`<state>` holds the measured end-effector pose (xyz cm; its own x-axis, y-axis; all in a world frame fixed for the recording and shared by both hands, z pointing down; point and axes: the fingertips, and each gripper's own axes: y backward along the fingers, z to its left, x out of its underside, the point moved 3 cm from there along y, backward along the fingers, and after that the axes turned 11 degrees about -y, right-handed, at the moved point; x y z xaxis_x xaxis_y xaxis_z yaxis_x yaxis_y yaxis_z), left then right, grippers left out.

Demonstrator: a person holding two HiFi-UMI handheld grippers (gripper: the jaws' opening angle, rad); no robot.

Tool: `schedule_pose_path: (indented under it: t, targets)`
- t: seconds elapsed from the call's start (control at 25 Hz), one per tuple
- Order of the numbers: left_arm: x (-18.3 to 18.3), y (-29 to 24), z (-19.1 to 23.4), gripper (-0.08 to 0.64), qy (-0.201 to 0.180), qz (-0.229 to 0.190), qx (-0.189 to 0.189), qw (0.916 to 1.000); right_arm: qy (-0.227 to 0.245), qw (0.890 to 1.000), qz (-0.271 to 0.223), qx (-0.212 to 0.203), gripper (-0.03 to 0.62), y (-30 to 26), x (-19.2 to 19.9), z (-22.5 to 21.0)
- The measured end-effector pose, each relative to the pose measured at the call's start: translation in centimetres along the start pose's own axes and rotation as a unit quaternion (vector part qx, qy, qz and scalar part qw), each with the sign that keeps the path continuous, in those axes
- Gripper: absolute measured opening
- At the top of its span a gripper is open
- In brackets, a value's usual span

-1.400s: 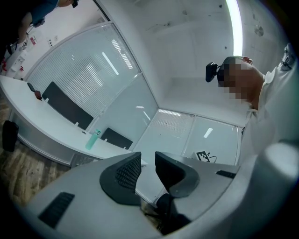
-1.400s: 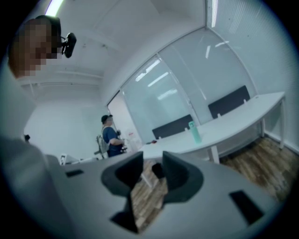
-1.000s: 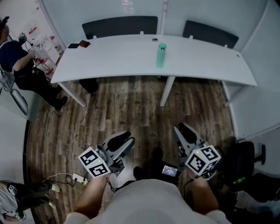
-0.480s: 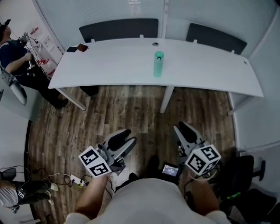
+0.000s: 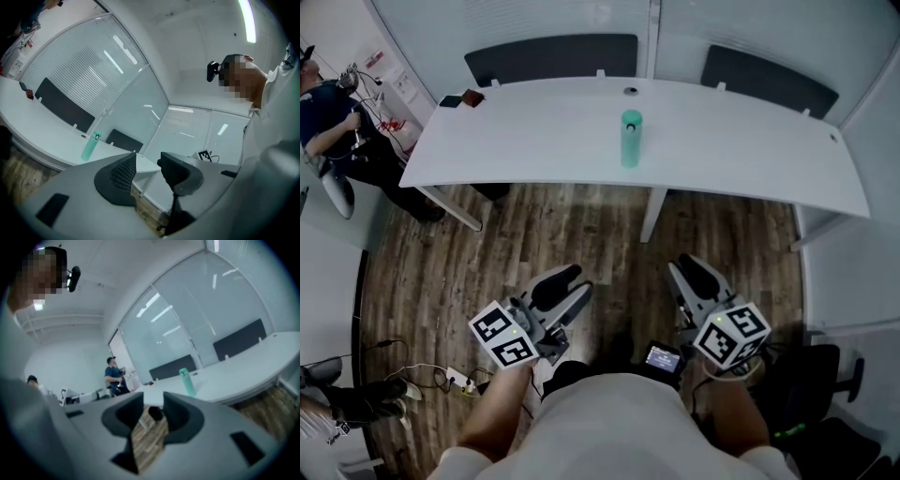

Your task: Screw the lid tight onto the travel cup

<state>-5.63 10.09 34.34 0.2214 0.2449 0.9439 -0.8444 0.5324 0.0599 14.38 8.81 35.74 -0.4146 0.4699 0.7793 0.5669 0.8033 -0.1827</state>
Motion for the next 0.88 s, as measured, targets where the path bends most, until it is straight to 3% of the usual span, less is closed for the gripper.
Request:
schedule_pose_path:
  t: [0.52,0.88]
  targets:
    - [0.4,-3.4,1.6,0.17,0.0,0.01,0.003,0.9999,-0.008,1.0,-0.001,0.01,0.123,-0.6,-1.1,-2.8]
    - [-0.3,-4.5,7.2,0.173,0.001,0.015,0.028,0.9995,-0.004,1.0,-0.009,0.029,0.123,-5.7,-1.8,-3.2]
